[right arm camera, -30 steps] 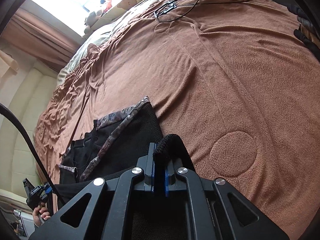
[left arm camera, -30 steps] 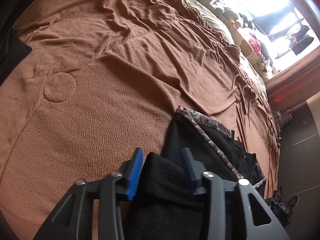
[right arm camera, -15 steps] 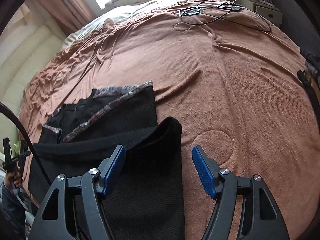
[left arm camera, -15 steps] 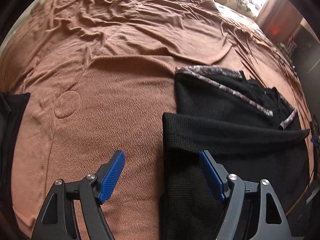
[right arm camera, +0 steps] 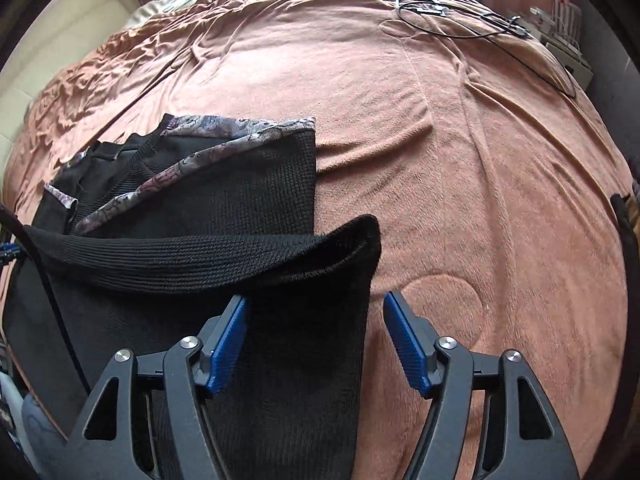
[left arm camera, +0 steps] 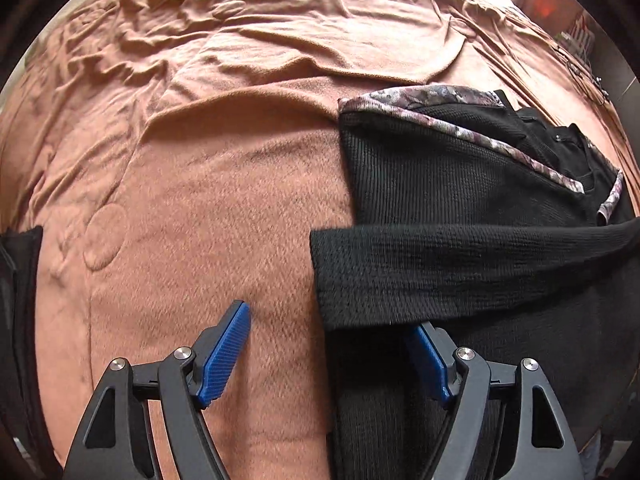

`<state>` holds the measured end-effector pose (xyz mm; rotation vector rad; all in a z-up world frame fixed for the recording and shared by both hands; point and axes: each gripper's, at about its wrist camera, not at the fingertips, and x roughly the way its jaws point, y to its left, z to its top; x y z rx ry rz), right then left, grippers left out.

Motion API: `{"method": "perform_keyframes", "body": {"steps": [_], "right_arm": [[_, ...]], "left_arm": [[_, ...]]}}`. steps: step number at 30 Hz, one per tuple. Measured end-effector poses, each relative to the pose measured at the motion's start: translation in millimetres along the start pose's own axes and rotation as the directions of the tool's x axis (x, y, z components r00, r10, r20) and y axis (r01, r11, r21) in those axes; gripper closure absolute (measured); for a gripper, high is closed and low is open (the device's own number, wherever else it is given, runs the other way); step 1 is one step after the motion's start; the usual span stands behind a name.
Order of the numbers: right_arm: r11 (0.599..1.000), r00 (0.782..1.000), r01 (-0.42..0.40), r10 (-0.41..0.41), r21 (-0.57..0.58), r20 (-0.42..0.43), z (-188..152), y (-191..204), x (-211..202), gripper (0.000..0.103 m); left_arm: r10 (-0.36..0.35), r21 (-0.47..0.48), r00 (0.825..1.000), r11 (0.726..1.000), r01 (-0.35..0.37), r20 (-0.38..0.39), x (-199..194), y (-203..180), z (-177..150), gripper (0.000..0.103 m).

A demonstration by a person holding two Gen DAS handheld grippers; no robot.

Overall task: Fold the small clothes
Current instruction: 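Open both grippers to release the hem and press the fold flat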

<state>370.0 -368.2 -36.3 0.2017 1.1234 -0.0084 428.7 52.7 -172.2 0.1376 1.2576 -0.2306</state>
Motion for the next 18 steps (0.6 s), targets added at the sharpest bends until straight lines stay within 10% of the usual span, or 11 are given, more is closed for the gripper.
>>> {"method": "perform_keyframes", "body": {"steps": [18], "right_arm": [[0.993,0.998,-0.025,0.018,0.115,0.061,25,-18,14,0.07]], "left_arm": [[-0.017,-0.065,0.985,0.997,0.029,0.173,-14,8,42,0.045]]}}
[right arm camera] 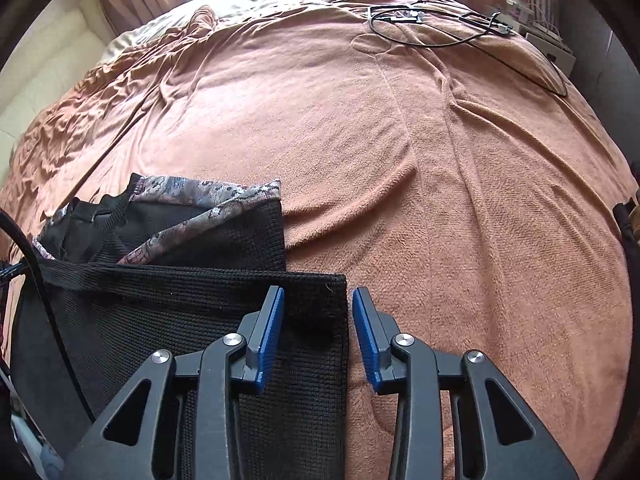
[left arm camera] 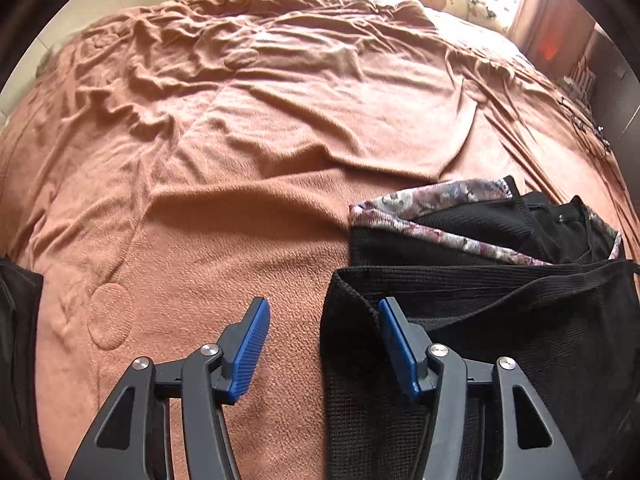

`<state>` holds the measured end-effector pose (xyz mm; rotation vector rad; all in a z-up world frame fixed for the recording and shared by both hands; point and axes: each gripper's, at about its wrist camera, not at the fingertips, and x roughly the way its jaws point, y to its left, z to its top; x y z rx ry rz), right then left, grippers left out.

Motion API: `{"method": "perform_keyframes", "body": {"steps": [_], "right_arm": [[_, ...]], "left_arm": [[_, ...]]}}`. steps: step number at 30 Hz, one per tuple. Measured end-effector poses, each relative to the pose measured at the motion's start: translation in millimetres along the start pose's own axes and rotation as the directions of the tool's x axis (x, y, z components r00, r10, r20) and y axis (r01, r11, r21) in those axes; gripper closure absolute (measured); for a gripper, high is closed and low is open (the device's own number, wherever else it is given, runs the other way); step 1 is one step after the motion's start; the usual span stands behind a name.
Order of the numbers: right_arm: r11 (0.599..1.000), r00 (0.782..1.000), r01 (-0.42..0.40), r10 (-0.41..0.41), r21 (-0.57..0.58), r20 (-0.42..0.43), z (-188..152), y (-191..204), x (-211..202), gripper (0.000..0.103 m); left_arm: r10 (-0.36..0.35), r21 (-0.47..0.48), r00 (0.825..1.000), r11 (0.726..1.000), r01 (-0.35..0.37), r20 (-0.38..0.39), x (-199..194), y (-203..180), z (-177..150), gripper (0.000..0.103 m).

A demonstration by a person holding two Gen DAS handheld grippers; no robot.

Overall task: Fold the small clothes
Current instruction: 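Open both grippers to release the hem and press the fold flat, then close both grippers on the new folded edge of the shirt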

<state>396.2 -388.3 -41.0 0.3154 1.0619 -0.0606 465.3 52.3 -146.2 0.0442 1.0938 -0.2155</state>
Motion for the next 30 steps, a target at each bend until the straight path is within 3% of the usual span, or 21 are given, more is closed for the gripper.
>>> {"method": "perform_keyframes", "body": {"steps": [6,9,14,17,25,30], "right_arm": [[0.998,0.998,-0.055,0.055,0.01,-0.005,-9,-8,-6,0.07],[0.997,0.998,-0.071,0.071,0.023,-0.001,-9,-13,-8,0.07],[0.996,0.996,-0.082,0.083,0.022,-0.02,-12,-13,-3,0.07],[0.997,0.997,-0.074,0.074,0.017,-0.023,-10,-10,1,0.07],[0.998,0.997,-0.07,0.07,0.006,-0.013,-5,-3,10,0.075],[0.998,0.998,-0.063,0.063,-0.021,-0.006,-5,2,12,0.081]], "left_arm": [[-0.097,-0.049,0.993,0.994,0.1,0.073,-23,11,-3,0.047],[-0.095,-0.042,0.989,0.994,0.101,0.11,-32,12,-1,0.047],[-0.089,0.007,0.996,0.996,0.089,0.032,-13,3,-7,0.048],[-0.081,0.013,0.997,0.997,0.081,-0.019,7,2,-9,0.06],[-0.131,-0.026,0.991,0.991,0.13,-0.036,28,6,-3,0.08],[-0.145,-0.038,0.988,0.989,0.143,-0.057,31,6,-2,0.081]]}}
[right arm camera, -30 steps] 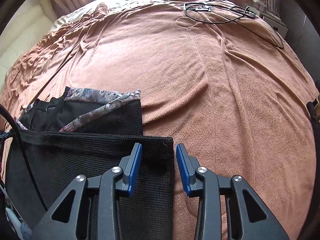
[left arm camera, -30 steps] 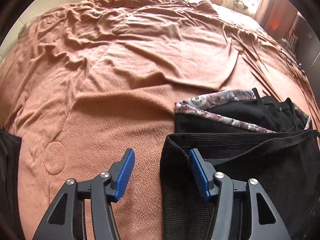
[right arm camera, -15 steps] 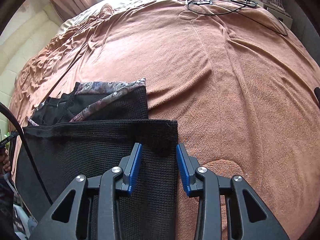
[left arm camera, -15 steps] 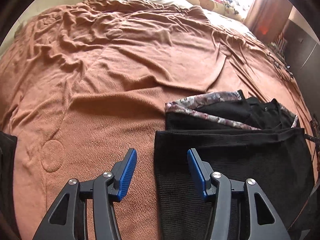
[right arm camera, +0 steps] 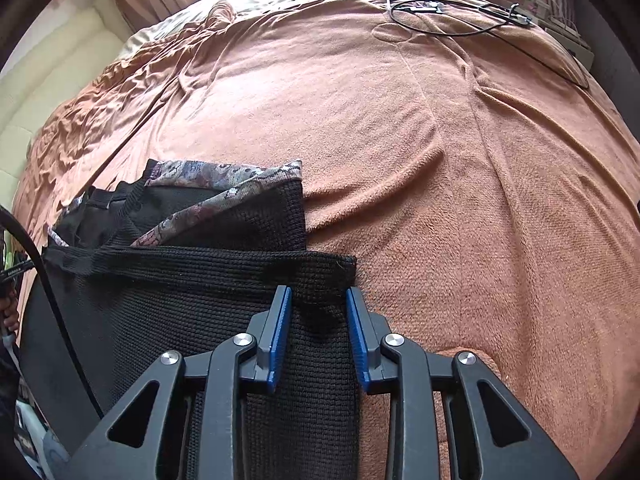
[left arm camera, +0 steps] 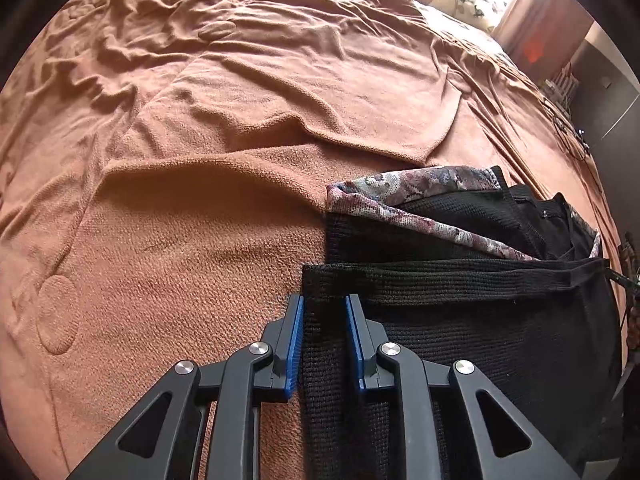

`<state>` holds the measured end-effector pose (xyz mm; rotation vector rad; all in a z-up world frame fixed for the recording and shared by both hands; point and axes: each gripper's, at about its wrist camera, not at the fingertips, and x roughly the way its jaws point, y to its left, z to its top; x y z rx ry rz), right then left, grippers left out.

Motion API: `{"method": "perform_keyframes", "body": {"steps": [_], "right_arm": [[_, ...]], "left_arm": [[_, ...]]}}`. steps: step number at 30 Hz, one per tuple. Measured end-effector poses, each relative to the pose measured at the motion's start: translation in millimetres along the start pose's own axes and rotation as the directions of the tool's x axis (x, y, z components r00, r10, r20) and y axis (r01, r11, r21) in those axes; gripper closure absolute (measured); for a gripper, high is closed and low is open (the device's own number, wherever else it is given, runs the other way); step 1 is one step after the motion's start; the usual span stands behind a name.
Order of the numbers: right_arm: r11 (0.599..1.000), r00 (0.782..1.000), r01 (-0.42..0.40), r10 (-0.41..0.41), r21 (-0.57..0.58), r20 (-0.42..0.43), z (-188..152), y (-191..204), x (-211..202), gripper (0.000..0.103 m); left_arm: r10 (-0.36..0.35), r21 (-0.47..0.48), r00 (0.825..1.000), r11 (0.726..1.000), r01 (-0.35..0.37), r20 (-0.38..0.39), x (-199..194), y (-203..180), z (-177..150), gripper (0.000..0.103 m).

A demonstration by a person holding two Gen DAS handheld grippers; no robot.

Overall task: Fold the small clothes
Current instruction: 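Close both grippers on the new folded edge of the shirt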

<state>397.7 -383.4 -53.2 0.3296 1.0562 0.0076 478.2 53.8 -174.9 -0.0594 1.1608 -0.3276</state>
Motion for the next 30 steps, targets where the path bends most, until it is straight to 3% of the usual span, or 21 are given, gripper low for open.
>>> {"method": "perform_keyframes", "body": {"steps": [3,11,15,22,30], "right_arm": [[1.0,1.0,-0.013,0.013,0.004,0.009,1,-1,-2,0.091],[1.0,0.999,-0.001,0.001,-0.005,0.037,-1,-3,-12,0.096],[1.0,0.998,0.009,-0.009,0.006,0.064,-2,-3,-15,0.098],[1.0,0.992,0.001,-0.002,0.012,0.124,1,4,-50,0.098],[1.0,0.974,0.021,-0.022,0.009,0.225,9,15,-95,0.098]], "left_arm": [[-0.018,-0.036,1.0,0.999,0.018,-0.005,-1,5,2,0.082],[-0.001,-0.056,1.0,0.998,0.001,-0.002,-9,9,-6,0.082],[0.015,-0.063,1.0,0.998,-0.014,0.011,-8,7,-2,0.095],[0.043,-0.027,0.991,0.999,-0.04,0.123,-48,-8,8,0.098],[0.052,-0.025,0.971,0.999,-0.047,0.235,-99,-20,27,0.098]]}}
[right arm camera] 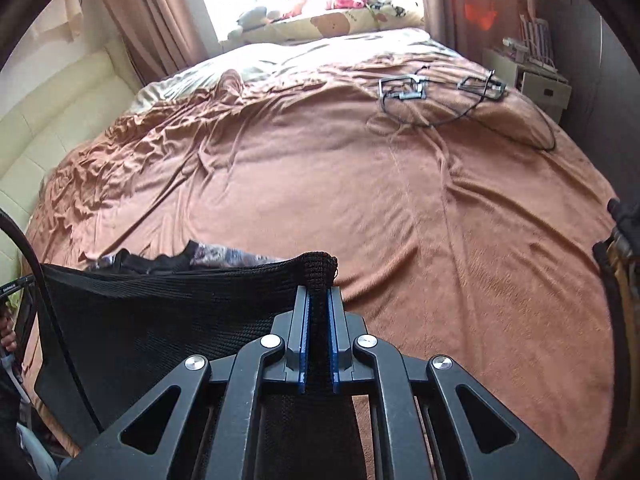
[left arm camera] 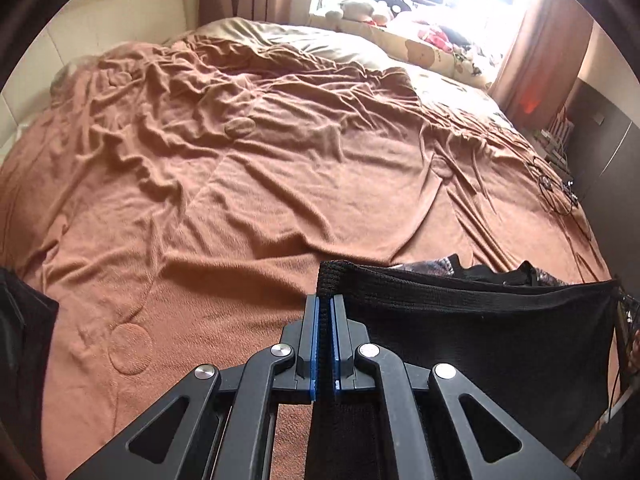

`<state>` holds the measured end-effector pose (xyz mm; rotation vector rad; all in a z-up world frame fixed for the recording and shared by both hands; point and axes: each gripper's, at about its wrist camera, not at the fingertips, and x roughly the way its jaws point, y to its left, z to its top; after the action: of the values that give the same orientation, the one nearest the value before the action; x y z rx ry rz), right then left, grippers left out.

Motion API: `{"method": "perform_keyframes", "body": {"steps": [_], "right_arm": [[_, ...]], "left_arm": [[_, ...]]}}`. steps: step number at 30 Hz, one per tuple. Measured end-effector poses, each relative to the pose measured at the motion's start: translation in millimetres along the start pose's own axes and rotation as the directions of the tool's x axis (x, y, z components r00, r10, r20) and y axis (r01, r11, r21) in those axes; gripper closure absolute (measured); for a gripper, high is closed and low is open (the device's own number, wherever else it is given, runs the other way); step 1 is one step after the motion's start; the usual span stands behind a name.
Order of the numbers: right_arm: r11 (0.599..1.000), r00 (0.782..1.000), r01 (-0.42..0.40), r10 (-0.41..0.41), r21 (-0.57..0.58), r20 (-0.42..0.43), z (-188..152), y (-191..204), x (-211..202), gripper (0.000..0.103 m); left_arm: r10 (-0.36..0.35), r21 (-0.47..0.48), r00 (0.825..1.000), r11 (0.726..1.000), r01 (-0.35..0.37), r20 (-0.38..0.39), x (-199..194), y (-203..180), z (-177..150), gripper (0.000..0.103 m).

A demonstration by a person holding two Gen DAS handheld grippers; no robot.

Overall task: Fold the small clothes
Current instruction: 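Close both grippers on the new folded edge of the shirt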

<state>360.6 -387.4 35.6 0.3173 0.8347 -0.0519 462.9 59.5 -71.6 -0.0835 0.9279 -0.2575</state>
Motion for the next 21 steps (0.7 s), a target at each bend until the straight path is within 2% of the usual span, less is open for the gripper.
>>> {"method": "perform_keyframes", "body": {"steps": [7,13,21], "right_arm": [[1.0,1.0,0.008,-0.008,-0.004,0.005,12,3,12,0.098],[0.999,0.999,0.029,-0.029,-0.022,-0.043,22,6,51,0.098],[0.998,0.992,0.062,-0.064,-0.024,-0.109,35,6,102,0.098]], "left_arm": [[0.019,-0.01,1.0,1.0,-0.019,0.018,6,-2,22,0.098],[0.052,-0.005,0.998,0.999,-0.052,-0.027,42,-2,30,0.098],[0.095,-0.012,0.991,0.995,-0.096,-0.094,93,10,26,0.098]]}}
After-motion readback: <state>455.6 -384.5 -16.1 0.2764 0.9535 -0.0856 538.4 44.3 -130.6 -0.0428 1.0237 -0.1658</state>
